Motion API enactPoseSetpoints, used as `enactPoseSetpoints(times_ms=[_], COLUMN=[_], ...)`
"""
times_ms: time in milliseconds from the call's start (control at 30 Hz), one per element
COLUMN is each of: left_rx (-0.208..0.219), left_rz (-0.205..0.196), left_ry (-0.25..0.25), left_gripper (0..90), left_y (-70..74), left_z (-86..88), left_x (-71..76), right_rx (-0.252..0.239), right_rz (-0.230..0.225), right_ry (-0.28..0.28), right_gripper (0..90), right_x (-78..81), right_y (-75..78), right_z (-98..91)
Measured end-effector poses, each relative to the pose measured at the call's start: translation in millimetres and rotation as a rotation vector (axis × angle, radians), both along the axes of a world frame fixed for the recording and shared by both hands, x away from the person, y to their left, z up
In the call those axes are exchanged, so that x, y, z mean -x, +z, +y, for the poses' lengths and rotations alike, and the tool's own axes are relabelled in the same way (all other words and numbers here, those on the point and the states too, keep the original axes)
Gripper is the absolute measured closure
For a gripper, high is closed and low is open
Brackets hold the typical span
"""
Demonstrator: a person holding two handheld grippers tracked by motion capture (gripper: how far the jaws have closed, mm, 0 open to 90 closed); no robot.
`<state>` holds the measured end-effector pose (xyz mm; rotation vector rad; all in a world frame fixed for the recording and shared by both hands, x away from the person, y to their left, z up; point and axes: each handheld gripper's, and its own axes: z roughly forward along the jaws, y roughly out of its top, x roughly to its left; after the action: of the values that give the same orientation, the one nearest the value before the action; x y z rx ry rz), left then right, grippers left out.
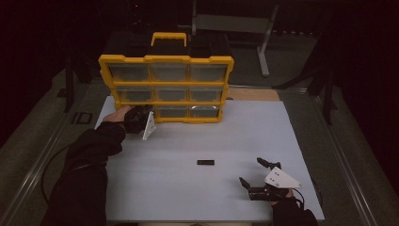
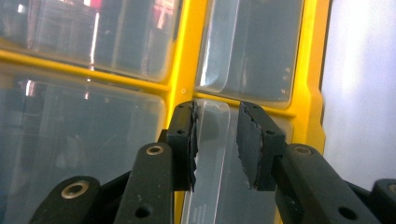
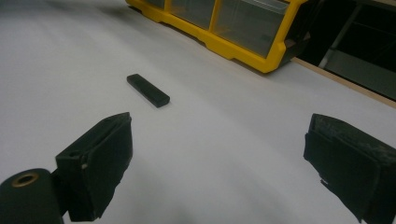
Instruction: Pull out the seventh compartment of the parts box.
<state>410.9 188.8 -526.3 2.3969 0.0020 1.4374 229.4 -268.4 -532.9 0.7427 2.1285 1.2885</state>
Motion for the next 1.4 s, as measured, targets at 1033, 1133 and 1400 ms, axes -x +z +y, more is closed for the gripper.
enactPoseSetpoints(times_ms=[1033,1133,1400], left_rx=[-0.117,-0.124,-0.142], left_rz=[0.01,0.018,0.027], left_ry=[0.035,0.043,0.03], left_gripper=[75.0,75.0,75.3], left_y=[9.0,10.5,14.6], left_z=[-8.4,-9.7,-10.9], left_x=[0.3,-0.1,3.7], right_rx=[-0.008,-0.012,-0.007], right_rz=[0.002,0.003,0.001], right_ry=[-0.006,-0.009,-0.006], right_gripper=[8.0,8.0,8.0], right_x=[-0.2,-0.4,-0.5], right_y=[0.5,0.3,0.3], right_z=[-0.7,-1.0,-1.7])
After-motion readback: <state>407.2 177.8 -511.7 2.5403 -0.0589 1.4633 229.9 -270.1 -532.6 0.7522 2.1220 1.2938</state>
